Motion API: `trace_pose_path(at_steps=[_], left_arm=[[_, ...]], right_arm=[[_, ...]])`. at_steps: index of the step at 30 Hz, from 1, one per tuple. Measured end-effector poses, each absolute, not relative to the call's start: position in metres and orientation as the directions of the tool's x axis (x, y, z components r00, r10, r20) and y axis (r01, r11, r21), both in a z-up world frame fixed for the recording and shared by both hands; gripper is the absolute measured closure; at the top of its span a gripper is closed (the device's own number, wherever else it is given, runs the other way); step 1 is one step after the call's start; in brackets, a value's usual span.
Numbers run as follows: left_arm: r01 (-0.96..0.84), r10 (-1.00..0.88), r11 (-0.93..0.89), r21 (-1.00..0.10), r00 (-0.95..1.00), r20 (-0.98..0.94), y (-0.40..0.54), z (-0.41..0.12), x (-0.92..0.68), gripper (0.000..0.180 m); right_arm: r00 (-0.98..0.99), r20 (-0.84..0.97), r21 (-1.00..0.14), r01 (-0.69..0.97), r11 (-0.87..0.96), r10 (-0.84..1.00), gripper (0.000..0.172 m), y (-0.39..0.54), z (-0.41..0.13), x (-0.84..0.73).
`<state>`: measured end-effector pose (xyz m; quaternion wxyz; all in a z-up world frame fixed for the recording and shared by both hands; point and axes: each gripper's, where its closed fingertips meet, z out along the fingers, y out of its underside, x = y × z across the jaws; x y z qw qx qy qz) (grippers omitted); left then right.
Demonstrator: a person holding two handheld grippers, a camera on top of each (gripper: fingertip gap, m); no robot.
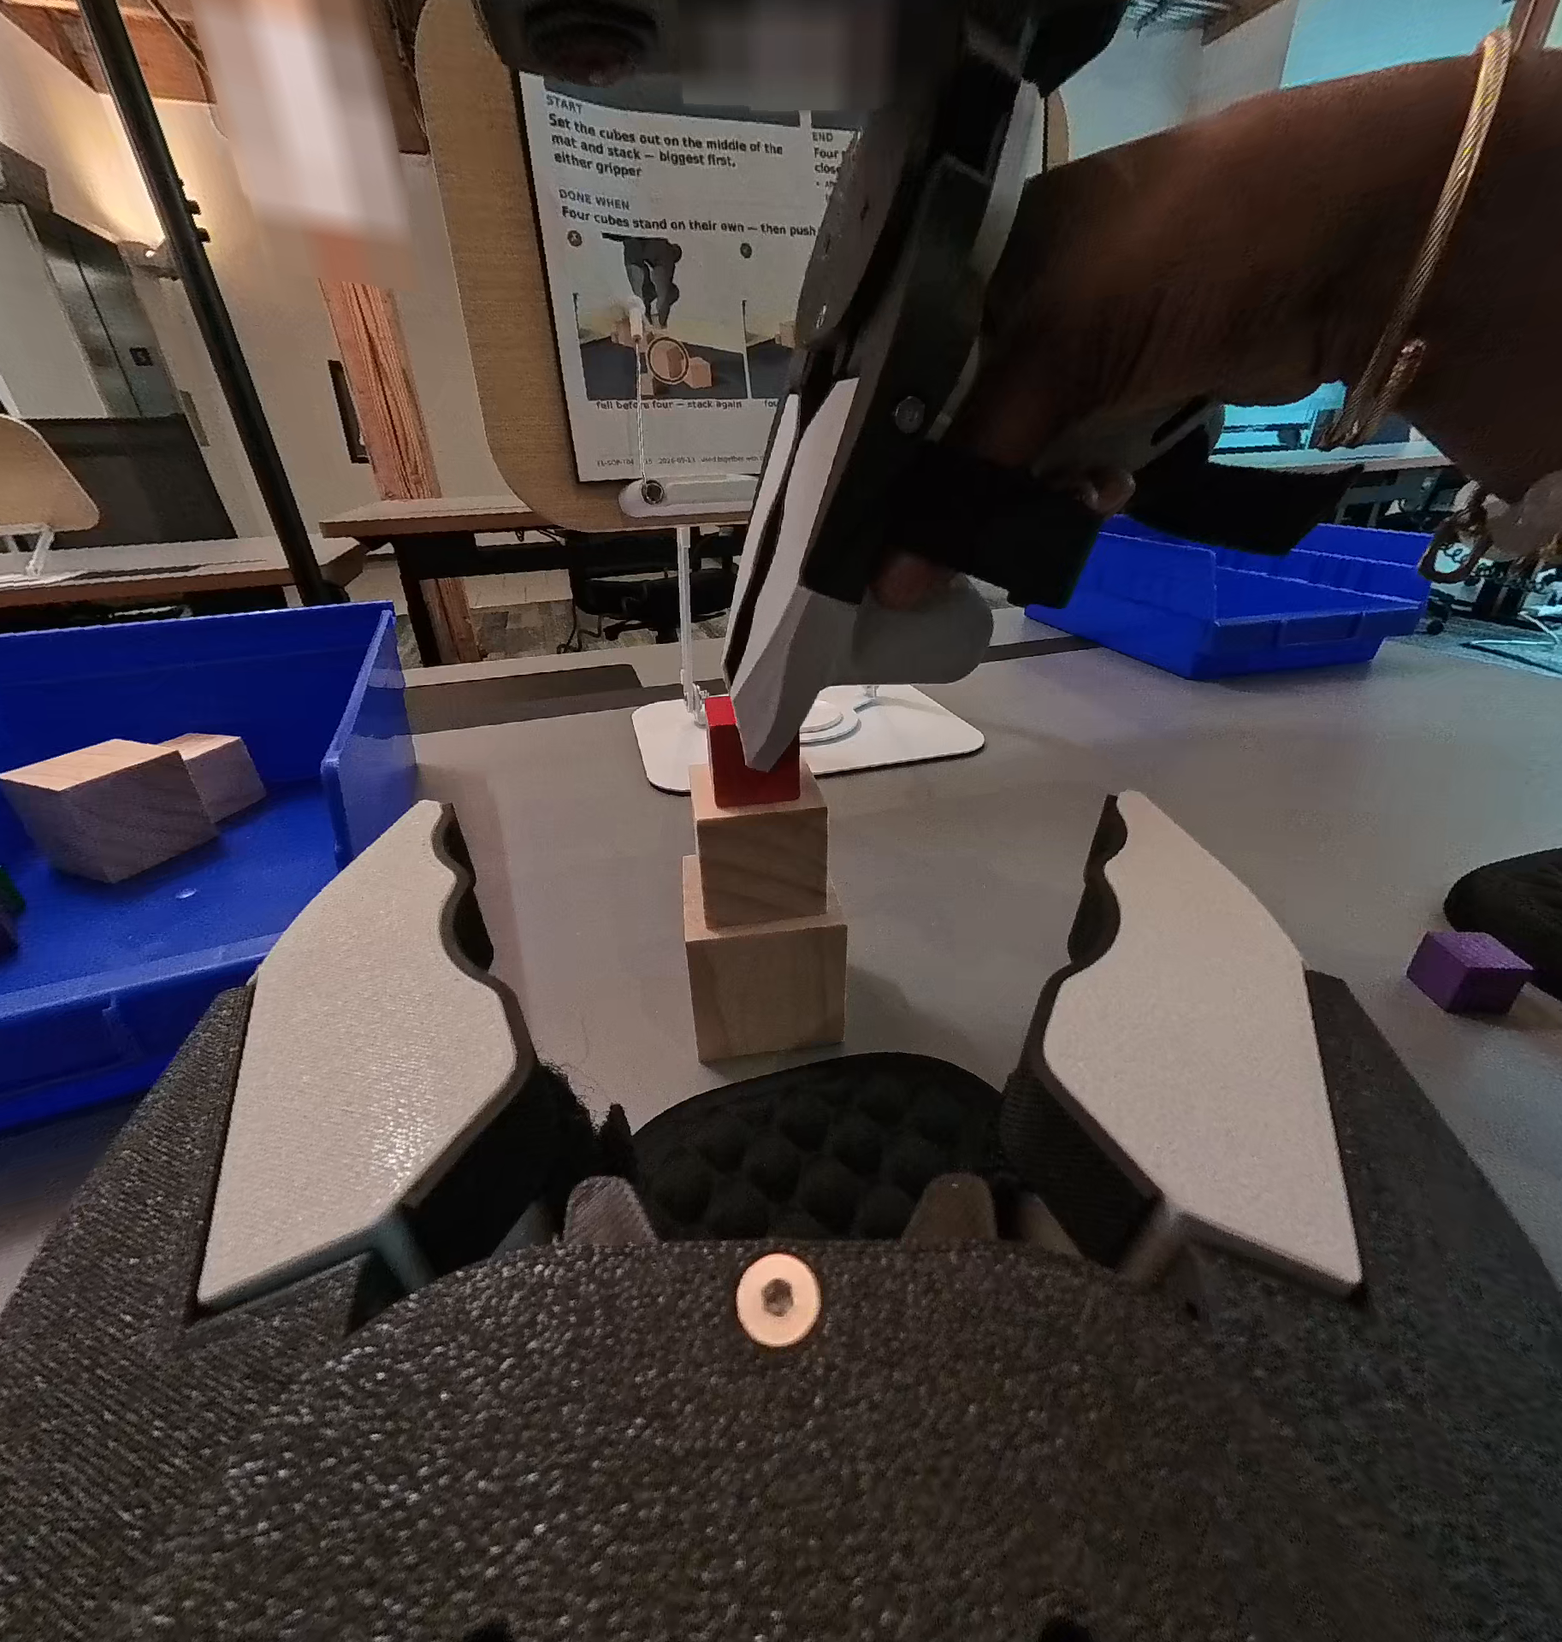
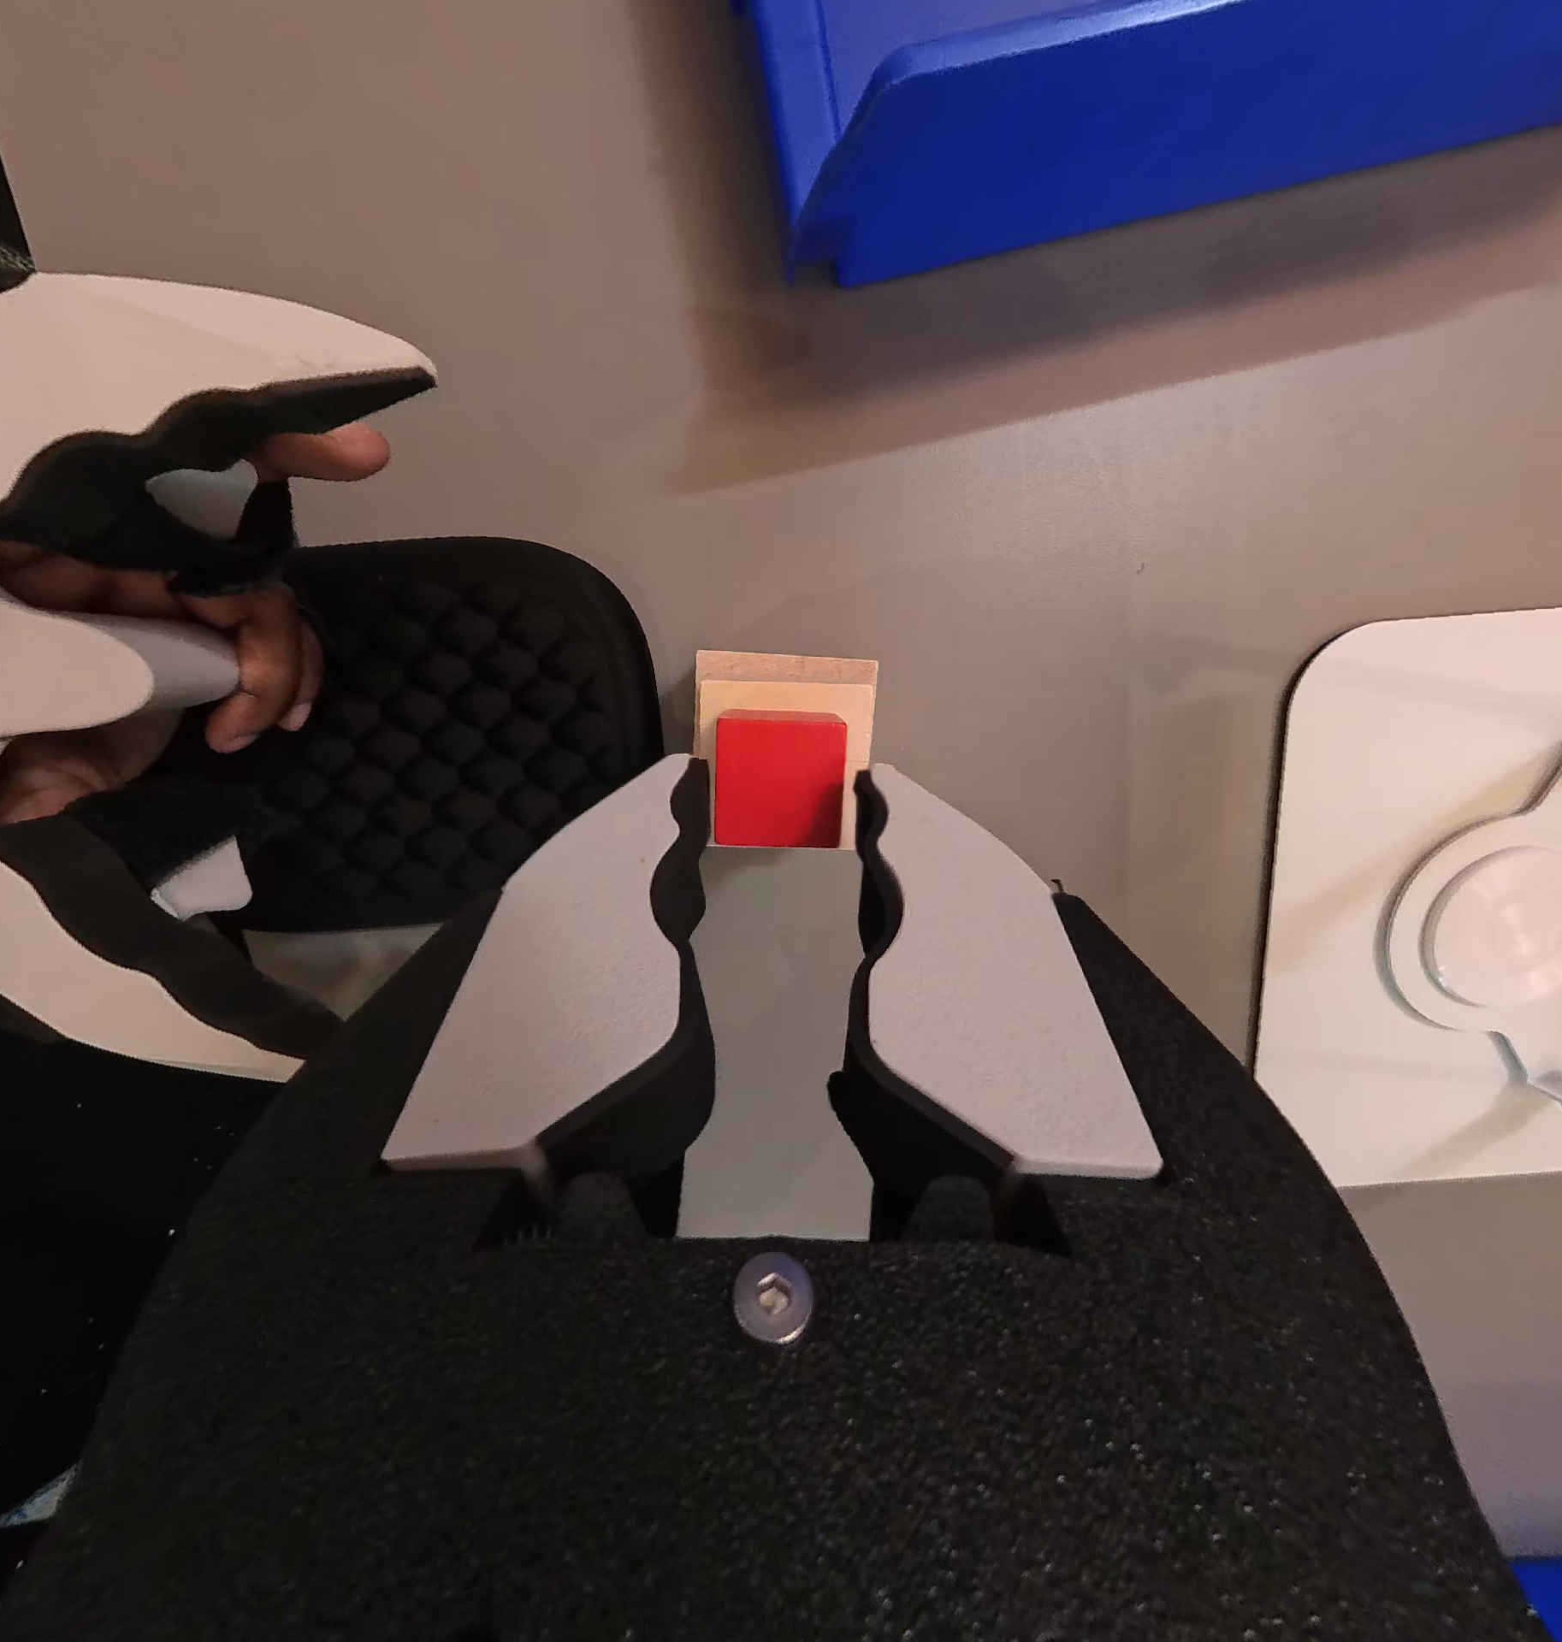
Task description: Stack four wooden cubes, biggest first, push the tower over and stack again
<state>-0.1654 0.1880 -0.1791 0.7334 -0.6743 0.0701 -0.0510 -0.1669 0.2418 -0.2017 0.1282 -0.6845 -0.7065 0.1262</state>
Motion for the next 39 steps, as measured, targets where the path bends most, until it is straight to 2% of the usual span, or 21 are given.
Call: trace_pose_path(at_steps=[5,11,14,19,22,24,28,39], left_arm=[[-0.020,-0.172,0.086,-0.996,0.984,-0.035,0.188,-0.179,-0.165,0.053],[-0.018,-0.172,0.085,-0.996,0.985,-0.032,0.188,-0.179,-0.165,0.053],[-0.013,-0.173,0.087,-0.996,0.985,-0.028,0.188,-0.179,-0.166,0.053],[-0.015,-0.174,0.088,-0.996,0.984,-0.030,0.188,-0.179,-0.165,0.054],[-0.023,-0.172,0.088,-0.996,0.984,-0.038,0.188,-0.179,-0.165,0.054],[-0.027,-0.170,0.087,-0.996,0.985,-0.042,0.188,-0.179,-0.165,0.054],[-0.029,-0.170,0.089,-0.996,0.984,-0.044,0.187,-0.179,-0.164,0.055],[-0.027,-0.171,0.091,-0.996,0.984,-0.043,0.187,-0.179,-0.164,0.055]], right_arm=[[-0.029,0.039,-0.358,0.933,0.041,0.999,0.132,0.246,-0.201,-0.166],[-0.026,0.017,-0.422,0.906,0.030,1.000,0.115,0.234,-0.192,-0.133],[0.027,0.015,-0.387,0.922,-0.019,1.000,0.110,0.231,-0.209,-0.083],[0.016,-0.024,-0.378,0.925,-0.024,1.000,0.111,0.214,-0.242,0.002],[0.075,-0.044,-0.365,0.927,-0.086,0.996,0.111,0.206,-0.257,0.040],[0.107,-0.036,-0.360,0.926,-0.113,0.994,0.117,0.203,-0.265,0.055],[0.157,-0.004,-0.287,0.946,-0.152,0.988,0.122,0.198,-0.282,0.077],[0.175,-0.019,-0.288,0.942,-0.173,0.984,0.135,0.198,-0.293,0.078]])
